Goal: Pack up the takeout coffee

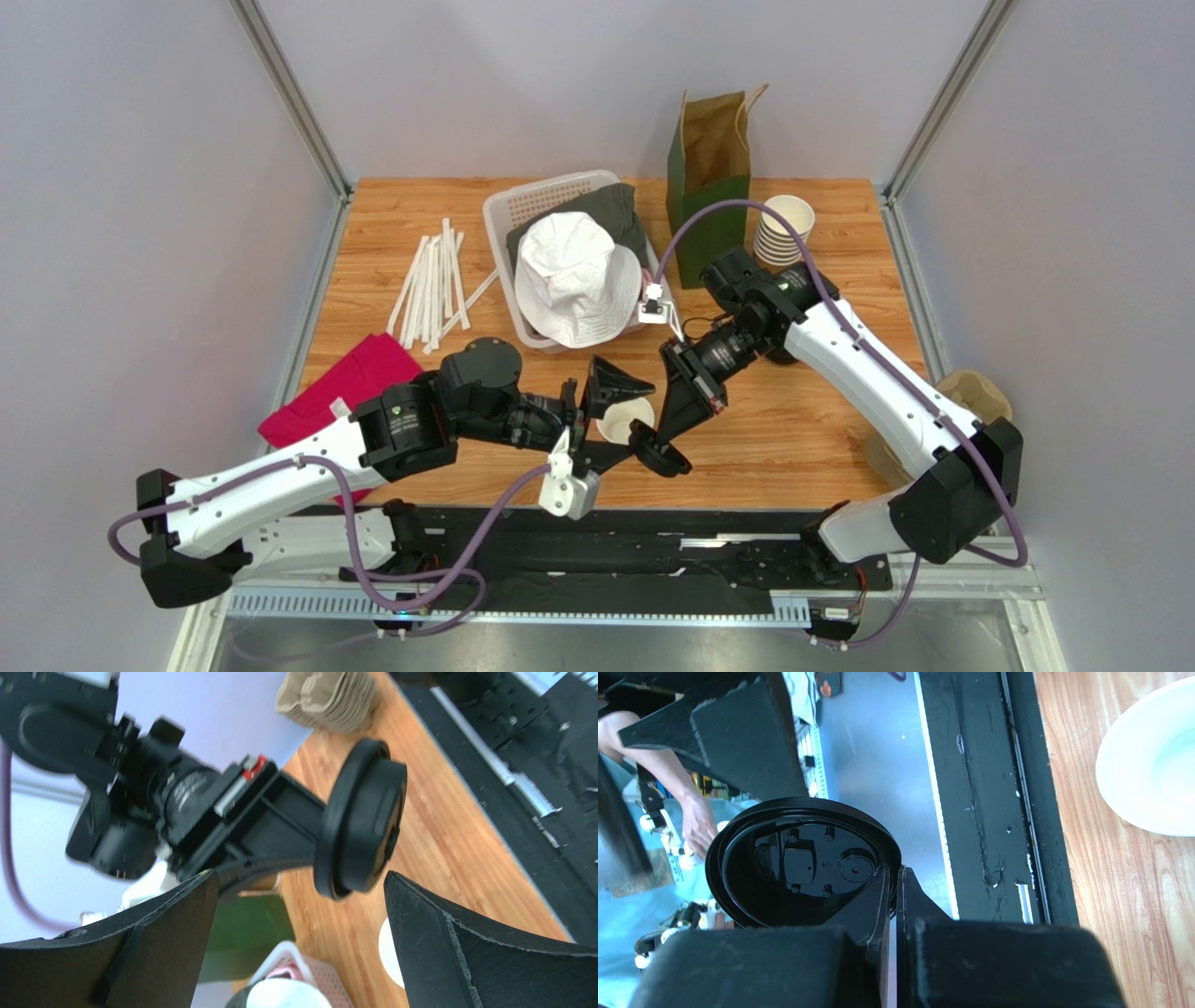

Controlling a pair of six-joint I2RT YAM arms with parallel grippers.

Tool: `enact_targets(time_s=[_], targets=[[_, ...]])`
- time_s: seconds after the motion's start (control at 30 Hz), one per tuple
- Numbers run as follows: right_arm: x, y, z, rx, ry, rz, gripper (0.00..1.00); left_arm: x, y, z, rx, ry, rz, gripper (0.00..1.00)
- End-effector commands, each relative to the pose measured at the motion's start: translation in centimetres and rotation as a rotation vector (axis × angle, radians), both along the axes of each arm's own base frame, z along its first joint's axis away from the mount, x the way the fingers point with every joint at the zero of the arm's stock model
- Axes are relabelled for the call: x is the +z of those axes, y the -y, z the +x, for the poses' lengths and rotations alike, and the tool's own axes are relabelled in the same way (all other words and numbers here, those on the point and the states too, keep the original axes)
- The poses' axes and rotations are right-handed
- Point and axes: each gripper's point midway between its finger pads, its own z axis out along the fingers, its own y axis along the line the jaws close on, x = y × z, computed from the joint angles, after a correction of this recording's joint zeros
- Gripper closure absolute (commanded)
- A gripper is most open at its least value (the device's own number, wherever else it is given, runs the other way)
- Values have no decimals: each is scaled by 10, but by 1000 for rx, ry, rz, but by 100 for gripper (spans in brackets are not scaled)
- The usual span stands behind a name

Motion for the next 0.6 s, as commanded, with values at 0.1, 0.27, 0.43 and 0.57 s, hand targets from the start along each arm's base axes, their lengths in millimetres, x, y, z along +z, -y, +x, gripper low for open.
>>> enact_targets(time_s=[0.1, 0.27, 0.43, 0.57], targets=[[7, -1, -6, 49, 0, -27, 100, -16, 7, -36, -151, -41, 69, 25], [7, -3, -10, 77, 18, -36, 100, -30, 5, -39, -151, -74, 146, 42], [8, -4, -11, 91, 47, -45, 100, -31, 7, -30, -82, -127, 172, 75], [8, -3, -6, 86, 82, -60, 94, -29, 6, -25, -26, -168, 173, 89]])
